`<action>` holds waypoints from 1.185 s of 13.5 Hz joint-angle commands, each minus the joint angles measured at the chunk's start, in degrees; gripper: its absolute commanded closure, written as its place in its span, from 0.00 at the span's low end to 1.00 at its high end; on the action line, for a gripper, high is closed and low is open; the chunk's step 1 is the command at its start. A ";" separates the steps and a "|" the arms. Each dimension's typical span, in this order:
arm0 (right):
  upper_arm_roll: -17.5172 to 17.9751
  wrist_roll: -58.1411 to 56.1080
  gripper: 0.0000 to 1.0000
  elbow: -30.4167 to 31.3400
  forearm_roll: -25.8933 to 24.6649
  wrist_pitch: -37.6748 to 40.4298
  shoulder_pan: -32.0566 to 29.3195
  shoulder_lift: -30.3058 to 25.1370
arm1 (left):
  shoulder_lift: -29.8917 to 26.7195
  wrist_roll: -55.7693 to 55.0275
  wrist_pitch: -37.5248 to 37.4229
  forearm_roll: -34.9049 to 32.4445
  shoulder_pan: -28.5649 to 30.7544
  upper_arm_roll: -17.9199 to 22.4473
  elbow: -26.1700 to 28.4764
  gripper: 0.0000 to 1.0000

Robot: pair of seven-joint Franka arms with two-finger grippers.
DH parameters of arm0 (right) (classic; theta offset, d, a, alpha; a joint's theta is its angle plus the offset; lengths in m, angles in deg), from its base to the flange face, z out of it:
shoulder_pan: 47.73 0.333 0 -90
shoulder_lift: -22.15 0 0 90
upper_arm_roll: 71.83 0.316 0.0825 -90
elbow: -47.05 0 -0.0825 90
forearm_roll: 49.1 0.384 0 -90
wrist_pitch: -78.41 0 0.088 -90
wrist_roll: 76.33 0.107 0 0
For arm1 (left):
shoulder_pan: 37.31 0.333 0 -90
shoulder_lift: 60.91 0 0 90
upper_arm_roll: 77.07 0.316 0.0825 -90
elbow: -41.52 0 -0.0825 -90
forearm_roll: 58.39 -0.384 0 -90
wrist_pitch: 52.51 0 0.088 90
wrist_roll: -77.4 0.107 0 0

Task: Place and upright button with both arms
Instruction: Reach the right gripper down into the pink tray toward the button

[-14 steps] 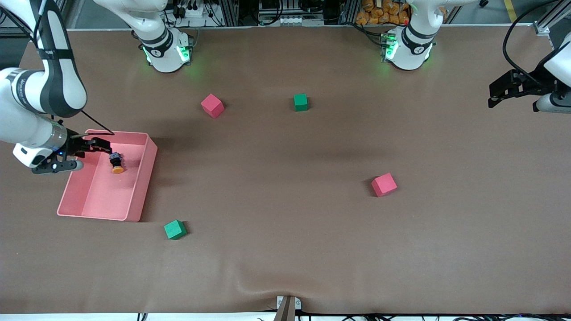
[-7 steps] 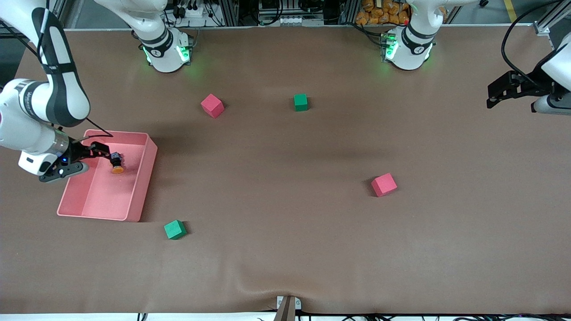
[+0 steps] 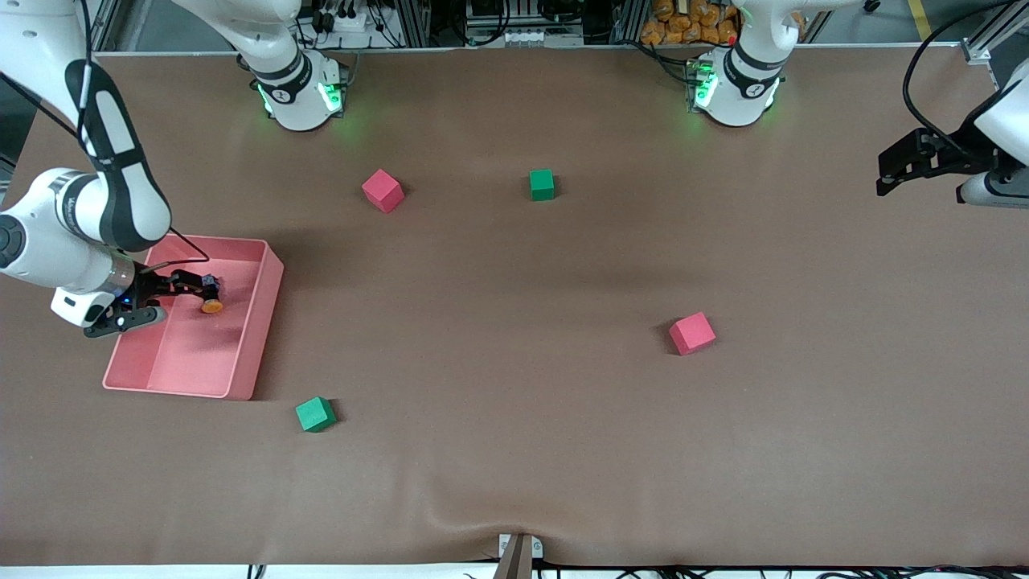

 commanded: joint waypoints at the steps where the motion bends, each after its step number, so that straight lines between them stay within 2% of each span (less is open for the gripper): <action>1: 0.80 -1.75 0.00 0.47 -0.63 -2.86 -1.84 1.38 | -0.08 0.98 -0.64 0.13 0.33 -0.25 -0.32 0.00; 7: 0.71 -1.66 0.00 5.04 -0.63 -9.18 -2.02 1.56 | 0.00 0.89 -0.99 0.13 0.25 -0.25 -0.23 0.00; 16: 0.71 -1.40 0.00 5.13 -0.63 -9.37 -2.02 2.18 | -0.08 0.89 -1.08 0.13 0.25 -0.25 -0.32 0.00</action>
